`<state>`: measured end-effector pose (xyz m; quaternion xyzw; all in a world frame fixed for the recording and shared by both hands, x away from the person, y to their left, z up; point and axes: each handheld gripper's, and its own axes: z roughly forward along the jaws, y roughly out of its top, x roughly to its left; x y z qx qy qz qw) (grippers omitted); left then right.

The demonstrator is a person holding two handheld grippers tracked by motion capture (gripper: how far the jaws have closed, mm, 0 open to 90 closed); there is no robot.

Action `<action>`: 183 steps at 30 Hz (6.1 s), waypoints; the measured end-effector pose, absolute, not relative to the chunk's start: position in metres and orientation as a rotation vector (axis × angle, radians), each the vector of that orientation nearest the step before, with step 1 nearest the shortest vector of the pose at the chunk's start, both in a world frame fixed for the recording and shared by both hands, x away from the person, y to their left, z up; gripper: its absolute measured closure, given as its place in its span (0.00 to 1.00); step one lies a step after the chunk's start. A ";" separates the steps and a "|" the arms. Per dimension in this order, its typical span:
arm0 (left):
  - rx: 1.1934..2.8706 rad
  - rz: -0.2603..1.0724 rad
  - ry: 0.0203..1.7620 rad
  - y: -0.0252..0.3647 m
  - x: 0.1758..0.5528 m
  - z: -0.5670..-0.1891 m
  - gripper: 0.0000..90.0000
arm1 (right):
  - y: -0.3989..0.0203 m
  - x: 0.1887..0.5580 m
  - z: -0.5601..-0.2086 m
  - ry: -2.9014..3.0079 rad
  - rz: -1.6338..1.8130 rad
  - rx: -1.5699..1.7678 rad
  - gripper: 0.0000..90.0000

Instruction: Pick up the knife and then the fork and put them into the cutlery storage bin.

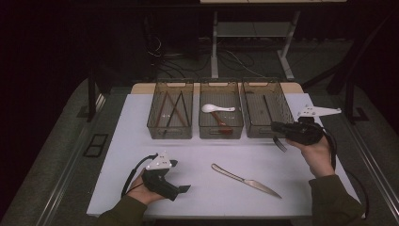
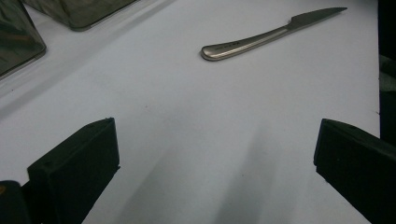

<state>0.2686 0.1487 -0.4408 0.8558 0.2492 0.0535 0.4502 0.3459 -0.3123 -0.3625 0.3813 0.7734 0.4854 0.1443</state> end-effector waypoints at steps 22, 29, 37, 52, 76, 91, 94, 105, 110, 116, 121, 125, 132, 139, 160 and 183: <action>2.119 0.127 0.603 0.148 0.267 -0.440 0.00 | -0.327 0.420 -0.332 2.099 1.295 1.219 0.95; 2.111 0.127 0.607 0.147 0.267 -0.440 0.00 | -0.327 0.442 -0.351 2.100 1.221 1.290 0.95; 2.100 0.119 0.613 0.146 0.267 -0.441 0.00 | -0.323 0.456 -0.377 2.148 1.133 1.334 0.95; 2.104 0.121 0.610 0.145 0.266 -0.441 0.00 | -0.319 0.454 -0.400 2.246 0.959 1.343 0.93; 2.103 0.133 0.610 0.147 0.266 -0.439 0.00 | -0.322 0.408 -0.369 2.198 1.244 1.261 0.52; 2.088 0.145 0.600 0.154 0.267 -0.439 0.00 | -0.308 0.356 -0.376 2.290 1.333 1.140 0.47; 2.085 0.147 0.607 0.156 0.268 -0.439 0.00 | -0.304 0.348 -0.379 2.328 1.316 1.116 0.46; 2.083 0.152 0.611 0.156 0.269 -0.439 0.00 | -0.284 0.327 -0.389 2.489 1.215 1.018 0.45; 2.086 0.152 0.608 0.155 0.268 -0.439 0.00 | -0.276 0.322 -0.391 2.539 1.189 0.989 0.45; 2.084 0.151 0.611 0.155 0.268 -0.439 0.00 | -0.260 0.318 -0.394 2.589 1.111 0.939 0.45; 2.083 0.152 0.610 0.155 0.268 -0.439 0.00 | -0.246 0.316 -0.397 2.655 1.022 0.907 0.45; 2.084 0.151 0.610 0.154 0.268 -0.439 0.00 | -0.234 0.314 -0.397 2.705 0.939 0.891 0.47; 2.088 0.150 0.610 0.154 0.268 -0.440 0.00 | -0.210 0.312 -0.400 2.815 0.769 0.828 0.51; 2.092 0.152 0.611 0.154 0.268 -0.440 0.00 | -0.185 0.311 -0.405 2.919 0.632 0.747 0.62; 2.093 0.150 0.611 0.153 0.268 -0.441 0.00 | -0.143 0.306 -0.418 3.043 0.254 0.615 0.86; 2.092 0.153 0.604 0.153 0.268 -0.440 0.00 | -0.145 0.311 -0.415 3.023 0.249 0.625 0.89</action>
